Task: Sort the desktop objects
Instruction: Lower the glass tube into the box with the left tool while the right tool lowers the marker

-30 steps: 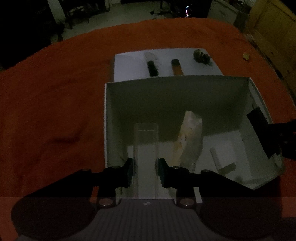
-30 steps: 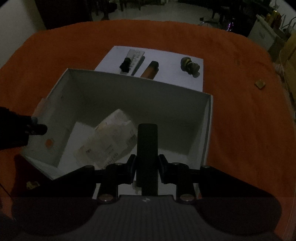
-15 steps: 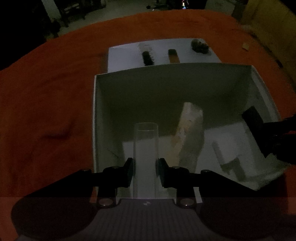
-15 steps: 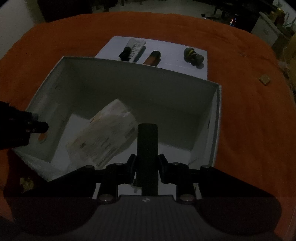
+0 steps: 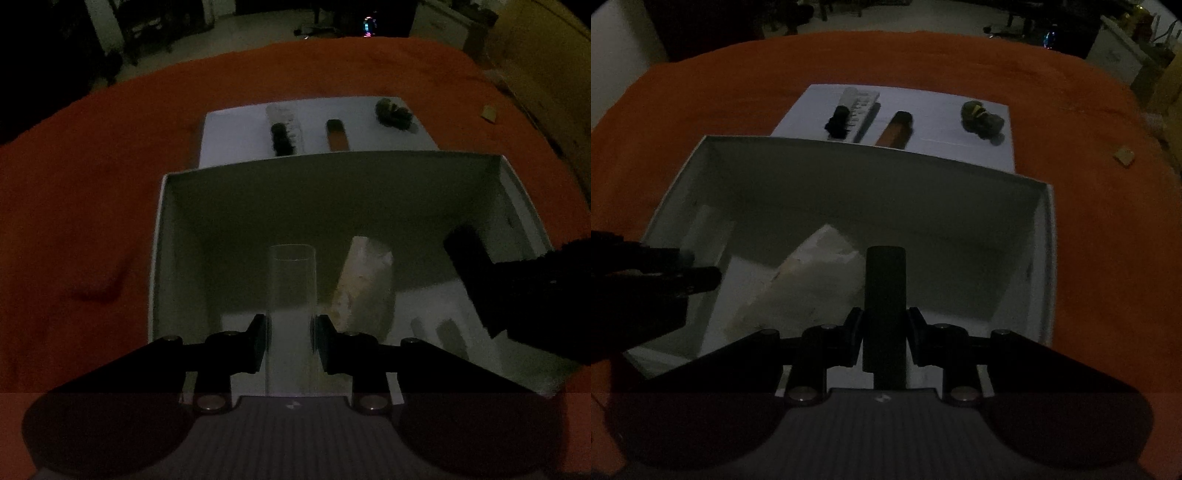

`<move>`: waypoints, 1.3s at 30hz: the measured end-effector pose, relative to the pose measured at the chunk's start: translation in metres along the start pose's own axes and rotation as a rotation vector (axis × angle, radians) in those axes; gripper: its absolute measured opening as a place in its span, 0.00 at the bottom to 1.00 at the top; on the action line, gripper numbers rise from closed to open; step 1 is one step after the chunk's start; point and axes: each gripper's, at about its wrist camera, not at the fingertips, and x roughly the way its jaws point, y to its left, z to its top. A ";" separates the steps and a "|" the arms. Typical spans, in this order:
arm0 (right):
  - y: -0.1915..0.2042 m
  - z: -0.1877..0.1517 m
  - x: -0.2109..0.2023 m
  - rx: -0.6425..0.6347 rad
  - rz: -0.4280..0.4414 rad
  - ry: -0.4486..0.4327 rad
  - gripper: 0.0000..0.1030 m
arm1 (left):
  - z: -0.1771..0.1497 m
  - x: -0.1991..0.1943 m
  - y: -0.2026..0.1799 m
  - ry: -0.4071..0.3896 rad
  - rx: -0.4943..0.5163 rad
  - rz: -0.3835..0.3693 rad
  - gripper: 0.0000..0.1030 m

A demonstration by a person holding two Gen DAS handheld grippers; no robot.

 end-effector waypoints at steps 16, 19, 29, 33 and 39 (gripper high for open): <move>0.023 -0.002 0.020 -0.002 -0.029 0.032 0.27 | -0.006 0.027 0.028 0.022 -0.092 -0.004 0.24; 0.026 -0.003 0.023 -0.006 -0.034 0.038 0.27 | -0.007 0.032 0.028 0.026 -0.104 -0.008 0.24; 0.028 -0.010 0.035 -0.029 -0.068 0.069 0.27 | -0.011 0.041 0.027 0.032 -0.110 -0.010 0.24; 0.025 -0.014 0.039 -0.028 -0.080 0.078 0.27 | -0.012 0.043 0.027 0.034 -0.114 -0.010 0.24; 0.020 -0.017 0.042 -0.020 -0.079 0.083 0.27 | -0.011 0.045 0.027 0.034 -0.118 -0.007 0.24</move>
